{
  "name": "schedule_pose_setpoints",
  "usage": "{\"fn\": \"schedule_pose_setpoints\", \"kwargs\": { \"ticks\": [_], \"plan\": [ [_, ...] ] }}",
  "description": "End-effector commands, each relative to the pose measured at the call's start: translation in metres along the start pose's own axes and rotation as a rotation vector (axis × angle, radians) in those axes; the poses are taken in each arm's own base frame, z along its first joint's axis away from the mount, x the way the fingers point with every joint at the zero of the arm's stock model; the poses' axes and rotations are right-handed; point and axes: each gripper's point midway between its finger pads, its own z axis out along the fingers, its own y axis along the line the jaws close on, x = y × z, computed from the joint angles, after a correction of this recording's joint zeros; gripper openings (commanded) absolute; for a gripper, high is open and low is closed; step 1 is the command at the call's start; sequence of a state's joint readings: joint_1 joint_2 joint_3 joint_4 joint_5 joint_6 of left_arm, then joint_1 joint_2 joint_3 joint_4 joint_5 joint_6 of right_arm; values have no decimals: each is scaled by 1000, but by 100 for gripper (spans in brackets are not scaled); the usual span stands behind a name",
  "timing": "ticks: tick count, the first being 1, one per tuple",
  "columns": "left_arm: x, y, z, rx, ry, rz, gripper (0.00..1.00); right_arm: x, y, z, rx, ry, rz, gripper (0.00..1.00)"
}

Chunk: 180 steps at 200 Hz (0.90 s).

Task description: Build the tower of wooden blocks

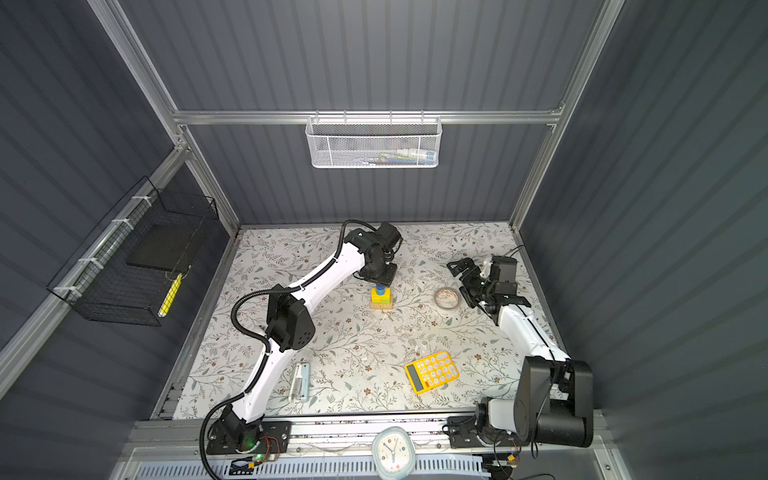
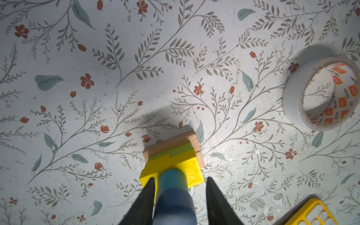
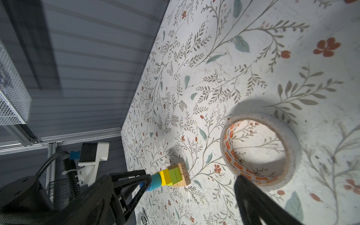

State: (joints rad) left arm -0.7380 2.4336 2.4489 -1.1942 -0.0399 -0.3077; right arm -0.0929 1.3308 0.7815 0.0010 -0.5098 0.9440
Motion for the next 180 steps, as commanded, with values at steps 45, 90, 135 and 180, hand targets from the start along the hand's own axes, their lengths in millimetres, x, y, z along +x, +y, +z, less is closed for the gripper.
{"fn": "schedule_pose_setpoints", "kwargs": {
  "ticks": [45,90,135,180],
  "plan": [
    [-2,4,-22,-1,-27,-13,40,-2,1,2,-12,1,11,99],
    [-2,7,-23,-20,-27,-9,40,-2,1,2,-12,2,10,99],
    [0,10,-23,-31,-23,-4,40,-3,1,2,-12,2,11,99],
    [1,11,-23,-37,-18,0,40,-2,2,4,-19,9,15,99]
  ]
}}
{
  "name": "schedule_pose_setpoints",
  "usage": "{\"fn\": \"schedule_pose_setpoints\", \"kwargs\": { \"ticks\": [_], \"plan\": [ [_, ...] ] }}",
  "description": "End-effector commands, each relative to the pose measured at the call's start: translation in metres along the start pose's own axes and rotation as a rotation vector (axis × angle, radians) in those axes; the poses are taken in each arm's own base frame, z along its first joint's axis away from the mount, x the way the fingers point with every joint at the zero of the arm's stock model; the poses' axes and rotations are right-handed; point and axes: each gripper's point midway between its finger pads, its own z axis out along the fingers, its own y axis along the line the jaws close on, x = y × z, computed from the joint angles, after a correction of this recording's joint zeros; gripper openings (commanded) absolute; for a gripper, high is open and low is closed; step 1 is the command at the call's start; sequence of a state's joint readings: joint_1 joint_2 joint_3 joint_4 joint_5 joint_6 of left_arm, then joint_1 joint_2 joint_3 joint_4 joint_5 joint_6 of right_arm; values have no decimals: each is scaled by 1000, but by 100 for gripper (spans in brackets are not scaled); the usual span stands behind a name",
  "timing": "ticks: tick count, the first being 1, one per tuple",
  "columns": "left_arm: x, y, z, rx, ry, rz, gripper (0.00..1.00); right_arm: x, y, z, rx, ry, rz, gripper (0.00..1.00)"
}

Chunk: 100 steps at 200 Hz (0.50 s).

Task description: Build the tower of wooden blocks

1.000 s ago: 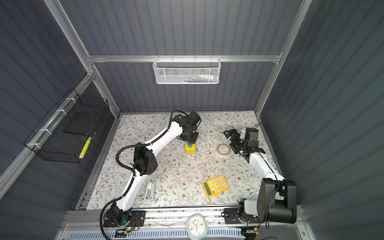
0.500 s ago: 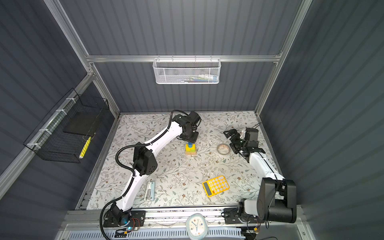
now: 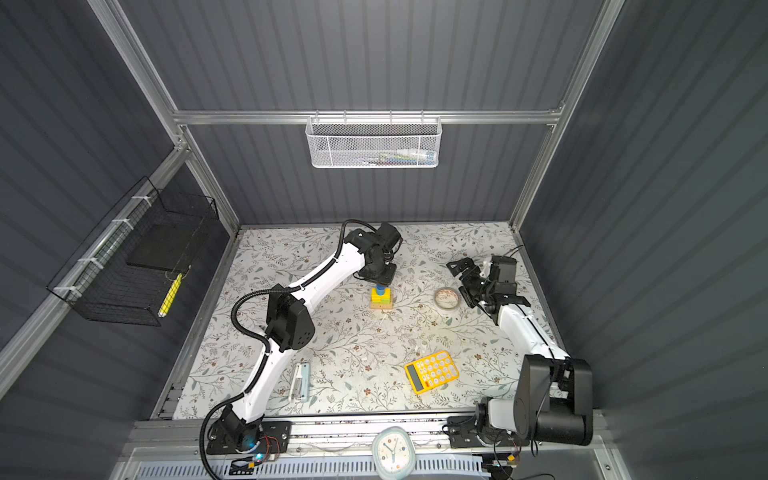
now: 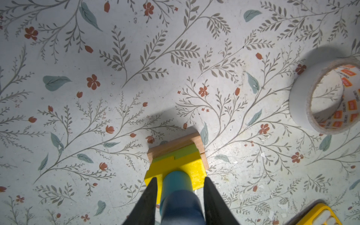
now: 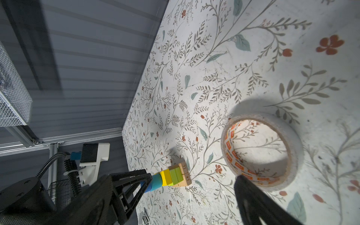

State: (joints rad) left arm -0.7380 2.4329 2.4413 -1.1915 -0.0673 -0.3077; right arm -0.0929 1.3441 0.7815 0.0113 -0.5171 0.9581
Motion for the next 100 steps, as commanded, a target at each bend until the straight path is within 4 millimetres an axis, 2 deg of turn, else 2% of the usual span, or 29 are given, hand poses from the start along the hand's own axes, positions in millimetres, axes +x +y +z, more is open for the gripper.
{"fn": "schedule_pose_setpoints", "kwargs": {
  "ticks": [1,100],
  "plan": [
    [2,7,-24,-9,-13,0,40,-2,3,1,-17,1,0,99],
    [1,6,-29,-5,-22,1,40,-2,2,3,-20,6,5,99]
  ]
}}
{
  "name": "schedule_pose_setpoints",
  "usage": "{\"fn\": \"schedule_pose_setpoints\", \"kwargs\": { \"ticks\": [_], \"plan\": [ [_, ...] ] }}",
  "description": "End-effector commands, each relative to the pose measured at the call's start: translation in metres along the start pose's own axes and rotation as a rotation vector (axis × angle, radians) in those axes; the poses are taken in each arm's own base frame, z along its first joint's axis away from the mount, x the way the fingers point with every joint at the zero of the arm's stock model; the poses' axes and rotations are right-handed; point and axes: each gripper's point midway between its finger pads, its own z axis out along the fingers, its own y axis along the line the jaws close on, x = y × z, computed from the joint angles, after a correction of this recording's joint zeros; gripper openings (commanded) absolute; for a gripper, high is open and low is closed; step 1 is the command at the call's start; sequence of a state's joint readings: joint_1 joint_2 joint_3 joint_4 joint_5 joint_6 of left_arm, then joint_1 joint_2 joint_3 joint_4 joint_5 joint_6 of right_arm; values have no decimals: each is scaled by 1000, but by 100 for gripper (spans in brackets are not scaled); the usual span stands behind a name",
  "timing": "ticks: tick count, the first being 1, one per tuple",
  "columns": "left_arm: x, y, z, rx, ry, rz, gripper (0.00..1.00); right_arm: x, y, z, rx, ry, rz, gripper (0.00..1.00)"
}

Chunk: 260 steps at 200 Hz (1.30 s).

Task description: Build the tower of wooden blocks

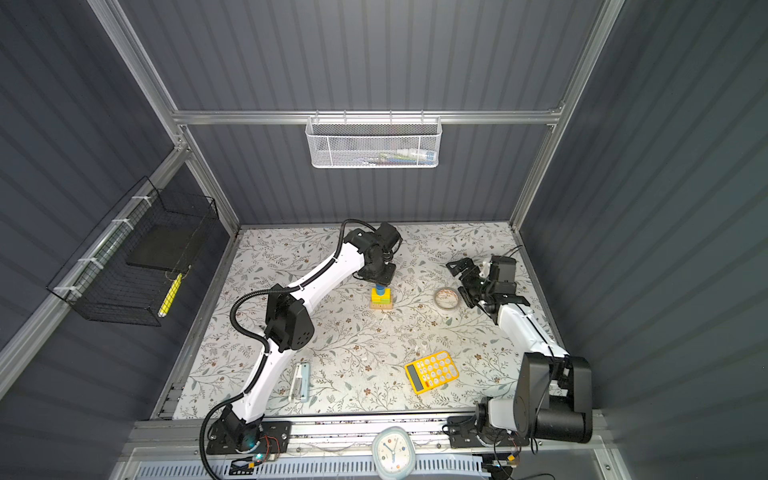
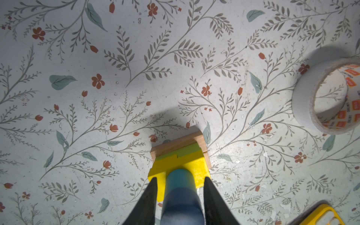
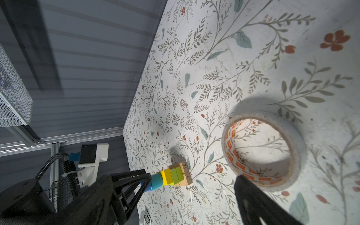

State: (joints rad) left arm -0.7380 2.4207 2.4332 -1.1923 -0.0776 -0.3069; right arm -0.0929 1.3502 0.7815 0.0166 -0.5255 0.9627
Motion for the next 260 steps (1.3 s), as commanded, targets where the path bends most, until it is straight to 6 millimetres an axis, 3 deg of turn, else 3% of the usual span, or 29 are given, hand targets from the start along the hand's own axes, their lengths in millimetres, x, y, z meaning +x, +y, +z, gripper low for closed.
{"fn": "schedule_pose_setpoints", "kwargs": {
  "ticks": [1,189,208,234,260],
  "plan": [
    [0,5,-26,4,-17,0,40,-2,2,1,-16,-1,0,99],
    [4,4,-25,9,-8,0,37,-2,1,3,-16,3,8,99],
    [3,4,-26,11,-12,0,47,-2,1,4,-17,5,6,99],
    [0,3,-29,15,-23,-3,51,-2,1,4,-19,7,6,99],
    [-6,3,-38,15,-50,-4,63,-2,3,3,-22,7,3,99]
  ]
}}
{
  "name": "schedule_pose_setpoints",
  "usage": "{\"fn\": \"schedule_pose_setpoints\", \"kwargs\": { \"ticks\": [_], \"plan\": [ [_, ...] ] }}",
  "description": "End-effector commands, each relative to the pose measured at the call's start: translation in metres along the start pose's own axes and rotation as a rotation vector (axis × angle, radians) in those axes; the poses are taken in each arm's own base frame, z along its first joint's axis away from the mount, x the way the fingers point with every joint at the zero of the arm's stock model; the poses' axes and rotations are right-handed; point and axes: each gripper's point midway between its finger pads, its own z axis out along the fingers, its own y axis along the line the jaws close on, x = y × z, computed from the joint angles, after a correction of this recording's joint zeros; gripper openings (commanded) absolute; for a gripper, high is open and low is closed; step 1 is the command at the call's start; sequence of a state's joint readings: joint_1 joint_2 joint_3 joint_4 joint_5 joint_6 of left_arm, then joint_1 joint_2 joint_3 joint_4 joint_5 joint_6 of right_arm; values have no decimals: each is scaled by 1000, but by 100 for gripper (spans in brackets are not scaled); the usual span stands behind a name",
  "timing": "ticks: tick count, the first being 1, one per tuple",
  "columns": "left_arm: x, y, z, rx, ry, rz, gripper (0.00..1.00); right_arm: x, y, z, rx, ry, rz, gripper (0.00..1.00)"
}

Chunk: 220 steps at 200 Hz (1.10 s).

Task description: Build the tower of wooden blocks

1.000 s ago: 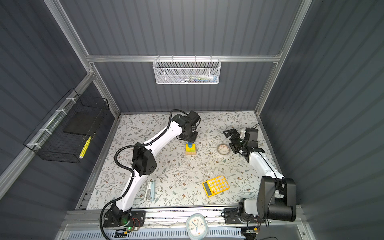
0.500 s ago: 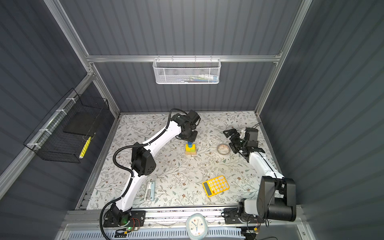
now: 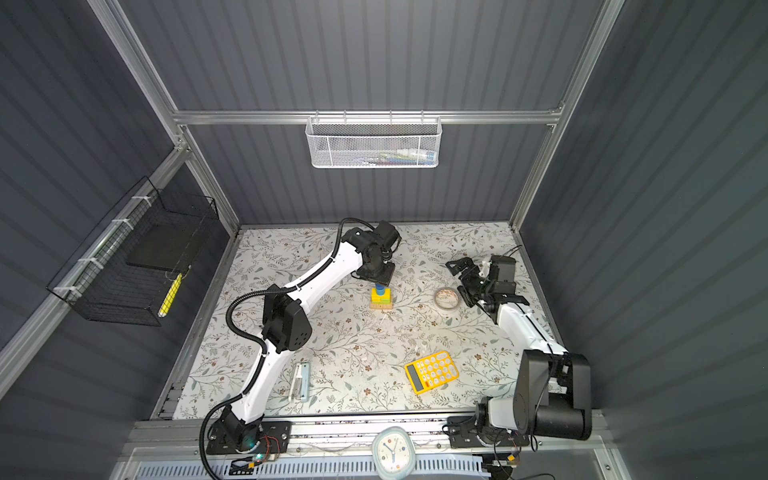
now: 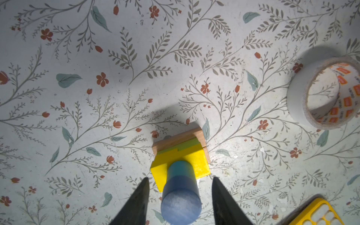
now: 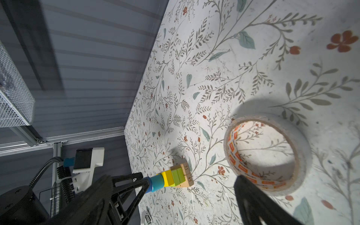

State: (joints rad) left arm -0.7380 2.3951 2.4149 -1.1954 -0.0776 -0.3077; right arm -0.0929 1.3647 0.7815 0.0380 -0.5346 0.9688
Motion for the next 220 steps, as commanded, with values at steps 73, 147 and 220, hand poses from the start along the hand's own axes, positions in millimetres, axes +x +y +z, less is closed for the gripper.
{"fn": "schedule_pose_setpoints", "kwargs": {
  "ticks": [73,147,220],
  "plan": [
    [-38,10,-103,-1,-260,-7,100,-4,12,-7,-15,-5,-31,99],
    [-30,56,-212,-125,-525,-38,100,-17,41,-52,51,-108,-223,99],
    [34,151,-258,-289,-787,-262,100,-34,41,-110,250,-290,-608,99]
  ]
}}
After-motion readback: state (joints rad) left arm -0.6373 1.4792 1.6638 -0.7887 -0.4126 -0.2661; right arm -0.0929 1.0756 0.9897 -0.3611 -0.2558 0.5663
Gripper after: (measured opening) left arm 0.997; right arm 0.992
